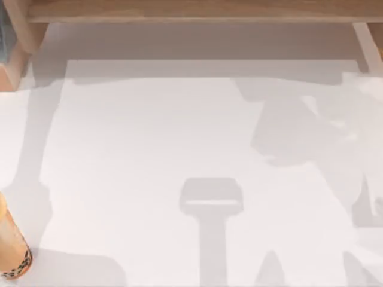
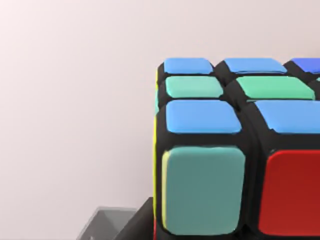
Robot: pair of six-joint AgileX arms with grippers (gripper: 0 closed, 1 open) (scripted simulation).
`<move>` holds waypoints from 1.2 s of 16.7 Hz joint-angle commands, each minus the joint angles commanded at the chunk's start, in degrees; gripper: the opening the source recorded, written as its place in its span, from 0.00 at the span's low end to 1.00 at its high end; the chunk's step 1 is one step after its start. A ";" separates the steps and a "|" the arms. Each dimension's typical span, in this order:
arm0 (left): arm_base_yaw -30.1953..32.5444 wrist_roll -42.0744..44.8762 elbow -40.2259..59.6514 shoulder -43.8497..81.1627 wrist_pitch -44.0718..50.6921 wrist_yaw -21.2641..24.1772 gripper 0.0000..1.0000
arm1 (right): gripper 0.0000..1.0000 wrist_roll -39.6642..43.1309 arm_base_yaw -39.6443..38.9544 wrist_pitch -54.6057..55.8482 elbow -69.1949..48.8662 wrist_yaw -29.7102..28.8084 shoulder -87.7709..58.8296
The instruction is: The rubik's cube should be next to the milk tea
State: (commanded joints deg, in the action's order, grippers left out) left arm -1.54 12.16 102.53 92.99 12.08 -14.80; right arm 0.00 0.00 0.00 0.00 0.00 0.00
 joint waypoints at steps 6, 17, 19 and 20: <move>-16.52 10.53 -20.69 -4.16 22.15 7.14 0.00 | 1.00 0.00 0.00 0.00 0.00 0.00 0.00; -31.29 21.45 -45.65 -5.92 47.78 14.72 0.00 | 1.00 0.00 0.00 0.00 0.00 0.00 0.00; -31.29 21.45 -45.65 -5.92 47.78 14.72 0.00 | 1.00 0.00 0.00 0.00 0.00 0.00 0.00; -31.04 21.47 -45.58 -5.60 47.68 14.60 0.00 | 1.00 0.00 0.00 0.00 0.00 0.00 0.00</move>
State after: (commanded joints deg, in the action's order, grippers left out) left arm -32.58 33.63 56.94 87.39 59.75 -0.20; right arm 0.00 0.00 0.00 0.00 0.00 0.00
